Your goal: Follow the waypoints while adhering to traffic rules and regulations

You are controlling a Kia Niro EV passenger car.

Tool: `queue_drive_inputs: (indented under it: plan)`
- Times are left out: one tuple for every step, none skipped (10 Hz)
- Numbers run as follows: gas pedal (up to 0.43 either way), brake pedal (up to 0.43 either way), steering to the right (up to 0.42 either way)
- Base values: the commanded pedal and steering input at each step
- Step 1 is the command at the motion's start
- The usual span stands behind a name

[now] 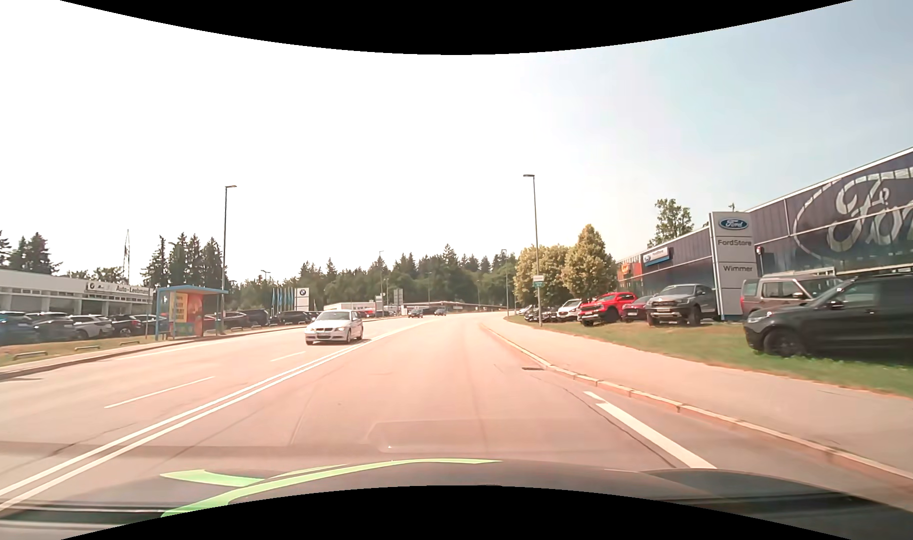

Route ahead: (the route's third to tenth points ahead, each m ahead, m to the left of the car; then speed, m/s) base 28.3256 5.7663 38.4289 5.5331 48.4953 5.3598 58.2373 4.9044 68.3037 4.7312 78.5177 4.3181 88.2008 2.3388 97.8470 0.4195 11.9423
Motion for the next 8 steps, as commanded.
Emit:
queue_drive_inputs:
  plan:
    - [0.280, 0.000, -0.005]
    - [0.280, 0.000, -0.005]
    - [0.280, 0.000, -0.004]
    - [0.280, 0.000, -0.004]
    - [0.280, 0.000, -0.004]
    - [0.280, 0.000, -0.004]
    - [0.280, 0.000, -0.004]
    - [0.280, 0.000, -0.003]
